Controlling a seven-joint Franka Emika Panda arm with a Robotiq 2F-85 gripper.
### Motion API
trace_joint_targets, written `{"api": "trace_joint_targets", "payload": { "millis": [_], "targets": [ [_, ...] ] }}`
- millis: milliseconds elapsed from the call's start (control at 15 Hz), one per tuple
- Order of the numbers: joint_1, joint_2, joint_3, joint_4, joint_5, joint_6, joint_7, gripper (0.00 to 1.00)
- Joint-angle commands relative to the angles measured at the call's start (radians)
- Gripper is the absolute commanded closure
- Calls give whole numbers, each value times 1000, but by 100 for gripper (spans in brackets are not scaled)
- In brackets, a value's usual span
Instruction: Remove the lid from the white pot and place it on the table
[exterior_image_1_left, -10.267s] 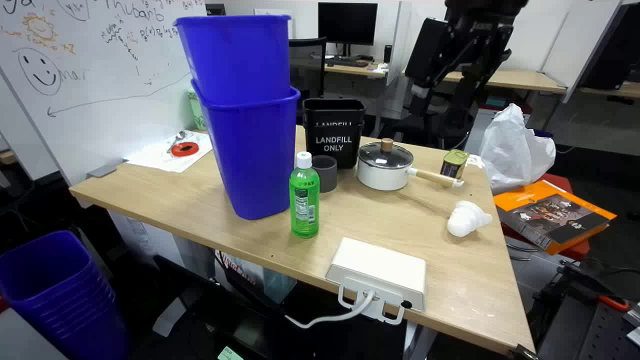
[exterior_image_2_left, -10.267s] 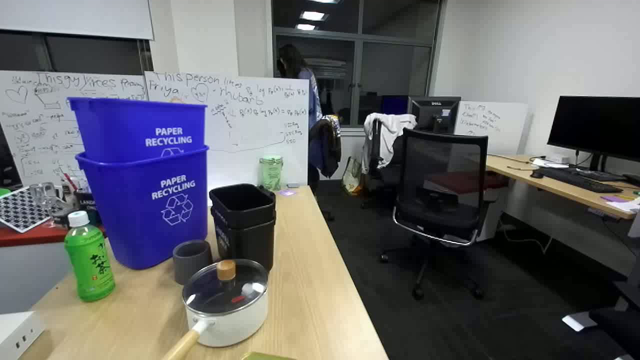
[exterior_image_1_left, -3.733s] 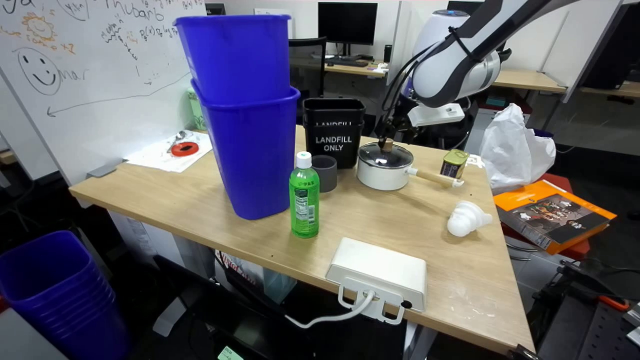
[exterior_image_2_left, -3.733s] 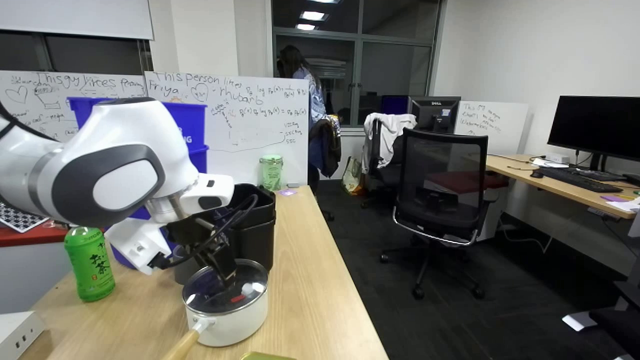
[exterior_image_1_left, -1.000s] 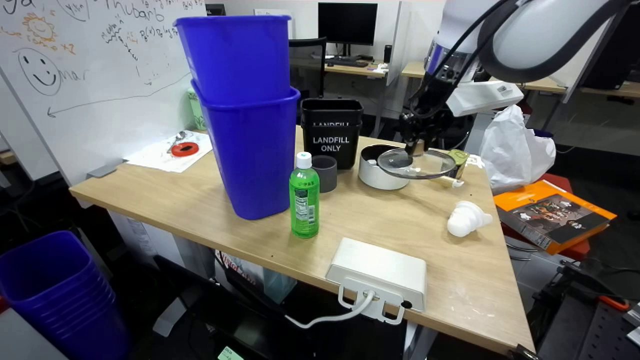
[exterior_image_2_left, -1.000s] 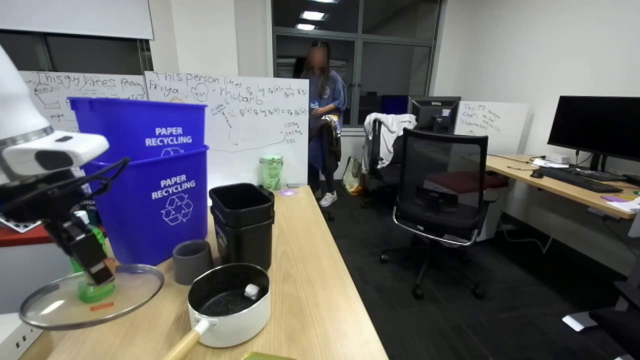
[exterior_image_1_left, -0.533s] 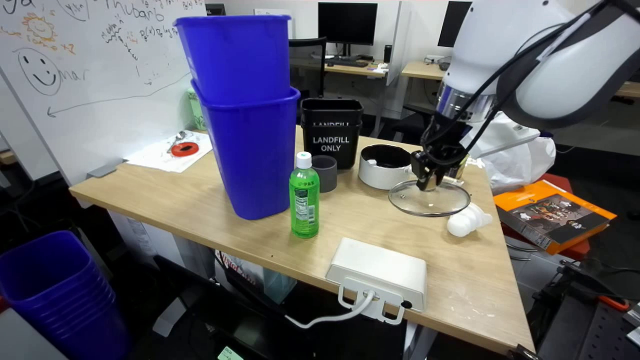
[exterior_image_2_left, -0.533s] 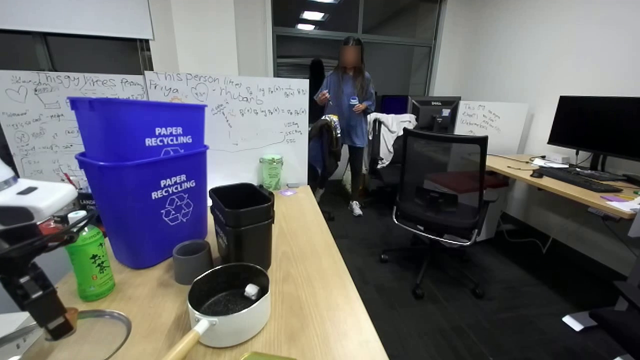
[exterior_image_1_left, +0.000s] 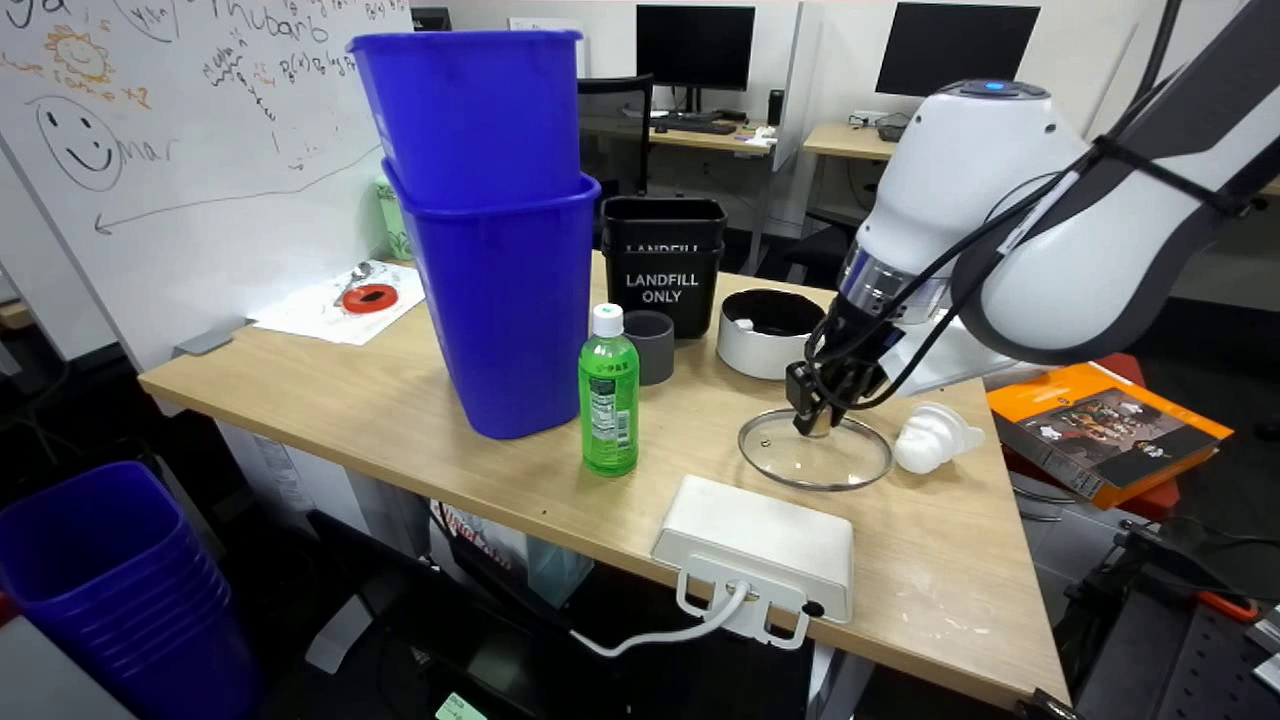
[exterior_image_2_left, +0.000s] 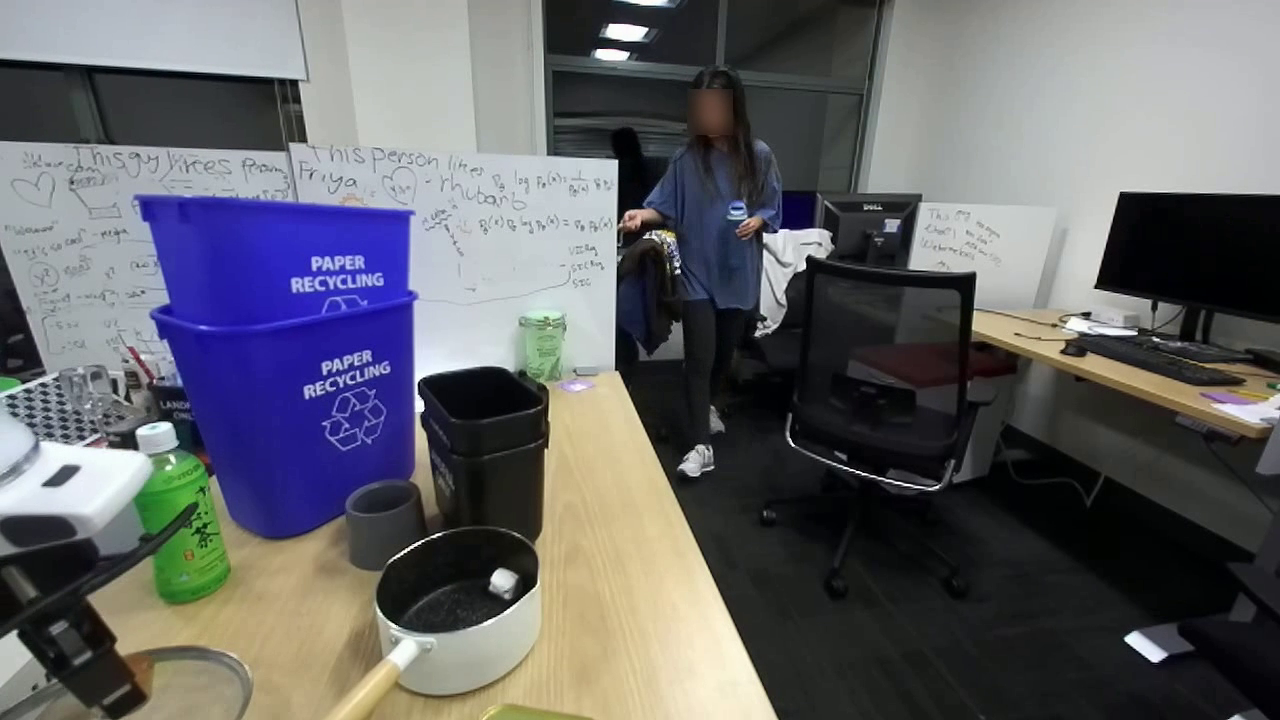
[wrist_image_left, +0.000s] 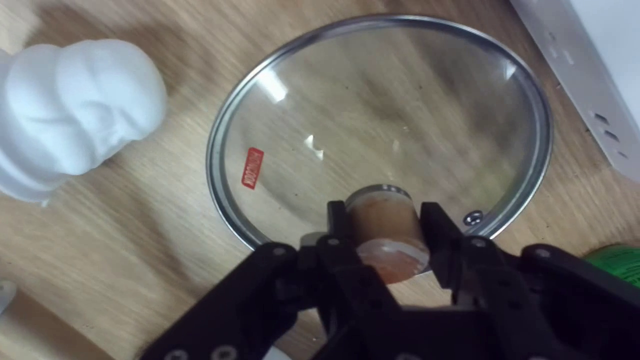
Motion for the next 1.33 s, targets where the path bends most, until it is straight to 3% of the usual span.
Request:
{"api": "trace_joint_targets", "payload": {
  "millis": [0,200,267,467,800,1000,1067,1267],
  "targets": [
    [10,70,17,34,101,81,-71,85],
    [-8,85,52,53,183,88,-136,83],
    [-14,84,60,59,202,89,-156,77],
    [-28,64,67,81,237,77,-201,34],
    [-46,10,70,92,264,64,-244,2],
    [-91,-41,111,100,298,26,-279,0],
    [-34,-9,55,100,264,72,-232,0],
    [-59,-38,79,101,281,45,-253,0]
  ]
}}
